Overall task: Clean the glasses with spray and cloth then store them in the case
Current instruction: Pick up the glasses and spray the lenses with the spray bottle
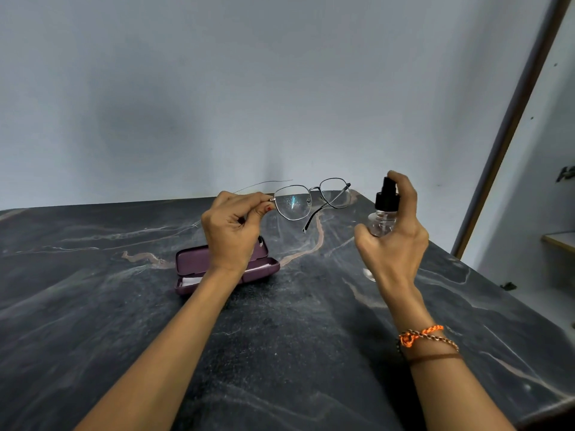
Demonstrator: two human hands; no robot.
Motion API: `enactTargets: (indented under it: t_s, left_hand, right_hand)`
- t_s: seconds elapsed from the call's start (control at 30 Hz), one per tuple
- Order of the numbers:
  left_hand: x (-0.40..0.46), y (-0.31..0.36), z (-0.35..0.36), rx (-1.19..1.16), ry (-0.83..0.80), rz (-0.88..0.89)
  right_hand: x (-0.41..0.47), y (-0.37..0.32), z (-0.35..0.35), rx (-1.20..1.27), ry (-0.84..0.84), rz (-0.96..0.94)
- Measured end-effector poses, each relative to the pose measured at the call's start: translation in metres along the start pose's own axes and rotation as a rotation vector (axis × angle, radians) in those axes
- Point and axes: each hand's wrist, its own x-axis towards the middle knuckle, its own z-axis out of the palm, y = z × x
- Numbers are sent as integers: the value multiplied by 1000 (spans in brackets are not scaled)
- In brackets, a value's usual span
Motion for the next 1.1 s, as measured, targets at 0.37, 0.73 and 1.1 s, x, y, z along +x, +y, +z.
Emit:
enactTargets:
  t_s: [0.37,0.73,1.1]
  left_hand:
    - [0,0,-1,-2,-1,6]
    - [0,2,-1,-2,8,25]
    - [0,1,-1,15,-6,20]
  right_hand:
    - [-1,5,3,-30,33,-37]
    - [-2,4,5,41,69,-57]
    - [-1,7,4,10,-13,-56]
